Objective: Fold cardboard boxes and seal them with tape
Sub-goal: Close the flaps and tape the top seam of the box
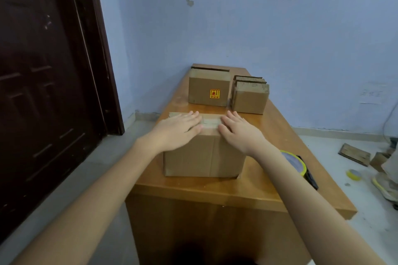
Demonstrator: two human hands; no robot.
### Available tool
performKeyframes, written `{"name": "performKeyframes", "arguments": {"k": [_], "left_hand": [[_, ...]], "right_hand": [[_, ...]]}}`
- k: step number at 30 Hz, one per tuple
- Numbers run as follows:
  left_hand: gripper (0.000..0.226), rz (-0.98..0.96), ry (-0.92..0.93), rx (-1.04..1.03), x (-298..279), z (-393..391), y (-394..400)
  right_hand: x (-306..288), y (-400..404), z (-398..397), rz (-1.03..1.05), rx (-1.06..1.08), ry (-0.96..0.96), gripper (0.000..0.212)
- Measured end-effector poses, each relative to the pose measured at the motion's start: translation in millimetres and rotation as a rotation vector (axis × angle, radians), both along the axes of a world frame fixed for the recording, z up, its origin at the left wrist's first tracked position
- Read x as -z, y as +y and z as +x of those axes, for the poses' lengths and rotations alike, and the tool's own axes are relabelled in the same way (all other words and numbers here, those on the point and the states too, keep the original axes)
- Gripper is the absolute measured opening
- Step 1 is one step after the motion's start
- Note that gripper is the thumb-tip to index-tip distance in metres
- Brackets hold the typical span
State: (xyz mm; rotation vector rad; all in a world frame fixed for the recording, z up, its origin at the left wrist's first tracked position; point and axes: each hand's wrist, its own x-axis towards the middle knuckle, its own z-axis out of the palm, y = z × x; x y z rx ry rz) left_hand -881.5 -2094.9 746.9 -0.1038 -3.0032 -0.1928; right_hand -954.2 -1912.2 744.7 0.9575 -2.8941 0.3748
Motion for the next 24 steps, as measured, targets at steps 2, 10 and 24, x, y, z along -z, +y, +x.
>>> {"name": "performKeyframes", "arguments": {"k": [2, 10, 24], "left_hand": [[0.054, 0.082, 0.061, -0.031, 5.7, 6.3, -8.4], [0.052, 1.056, 0.466, -0.315, 29.4, 9.1, 9.6], [0.078, 0.196, 0.402, 0.006, 52.6, 56.1, -1.8]], "right_hand": [[0.0, 0.7, 0.8, -0.104, 0.024, -0.058, 0.054], [15.3, 15.7, -0.8, -0.639, 0.071, -0.296, 0.055], [5.1, 21.1, -34.7, -0.181, 0.252, 0.5, 0.035]]}}
